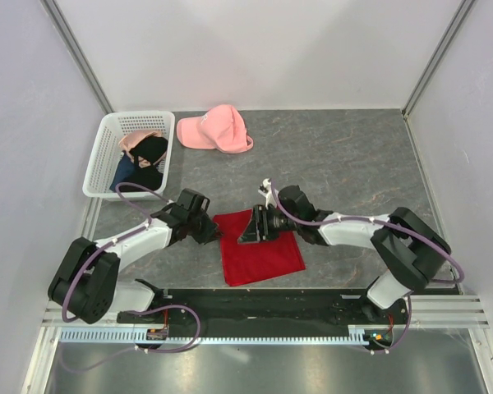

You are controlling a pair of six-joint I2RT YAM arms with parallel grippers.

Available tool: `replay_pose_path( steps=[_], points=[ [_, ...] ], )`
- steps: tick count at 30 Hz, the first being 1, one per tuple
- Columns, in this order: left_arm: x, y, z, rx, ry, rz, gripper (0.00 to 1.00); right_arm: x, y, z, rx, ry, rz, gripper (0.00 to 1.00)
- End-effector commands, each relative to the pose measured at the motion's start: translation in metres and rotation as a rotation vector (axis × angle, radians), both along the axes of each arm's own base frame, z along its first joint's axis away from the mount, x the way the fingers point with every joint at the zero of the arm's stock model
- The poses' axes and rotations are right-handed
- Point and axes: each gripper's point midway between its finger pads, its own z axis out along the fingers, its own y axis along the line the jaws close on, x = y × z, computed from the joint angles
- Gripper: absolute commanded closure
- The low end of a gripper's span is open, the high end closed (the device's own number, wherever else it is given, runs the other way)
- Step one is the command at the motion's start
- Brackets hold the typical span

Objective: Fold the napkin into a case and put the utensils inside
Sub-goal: Fold the lower triangle-folded napkin at the center of the board.

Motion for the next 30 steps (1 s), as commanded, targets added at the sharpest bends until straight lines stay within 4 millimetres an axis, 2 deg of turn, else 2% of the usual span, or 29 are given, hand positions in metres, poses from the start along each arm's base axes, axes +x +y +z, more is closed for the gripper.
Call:
replay_pose_path(
  steps=[1, 2, 3, 4, 5, 6, 9, 14, 20, 26, 27, 29, 30],
  points=[
    [0.005, 0.005, 0.011, 0.07, -0.065, -0.044, 0.98, 0.043, -0.001, -0.005, -0.069, -0.057, -0.018, 0.44],
    [0.006, 0.006, 0.013, 0.077, -0.072, -0.042, 0.98, 0.059, 0.001, -0.008, -0.081, -0.062, -0.033, 0.48],
    [0.005, 0.007, 0.013, 0.087, -0.07, -0.043, 0.98, 0.066, 0.001, -0.012, -0.089, -0.067, -0.042, 0.58],
    [0.006, 0.005, 0.016, 0.087, -0.078, -0.046, 0.98, 0.072, 0.001, -0.023, -0.111, -0.056, -0.046, 0.63],
    [0.006, 0.005, 0.018, 0.093, -0.083, -0.047, 0.98, 0.081, 0.008, -0.018, -0.105, -0.08, -0.035, 0.67],
    [0.007, 0.005, 0.019, 0.094, -0.083, -0.047, 0.98, 0.085, 0.011, -0.019, -0.104, -0.083, -0.032, 0.8],
    [0.008, 0.003, 0.022, 0.102, -0.09, -0.053, 0.98, 0.095, 0.017, -0.032, -0.122, -0.089, -0.031, 1.0],
    [0.006, -0.002, 0.024, 0.099, -0.084, -0.066, 0.98, 0.102, 0.021, -0.046, -0.138, -0.082, -0.029, 1.0],
    [0.009, -0.01, 0.036, 0.108, -0.112, -0.082, 0.98, 0.104, 0.013, -0.071, -0.206, -0.082, -0.042, 1.0],
    [0.025, -0.048, 0.066, 0.083, -0.176, -0.134, 0.98, 0.099, 0.016, -0.08, -0.179, -0.051, -0.034, 1.0],
    [0.026, -0.053, 0.058, 0.094, -0.154, -0.147, 0.98, 0.097, 0.017, -0.078, -0.168, -0.044, -0.027, 1.0],
    [0.031, -0.065, 0.062, 0.083, -0.15, -0.159, 0.98, 0.097, 0.02, -0.072, -0.145, -0.039, -0.034, 1.0],
    [0.031, -0.072, 0.054, 0.093, -0.131, -0.17, 0.98, 0.097, 0.021, -0.068, -0.134, -0.041, -0.032, 1.0]
  ],
)
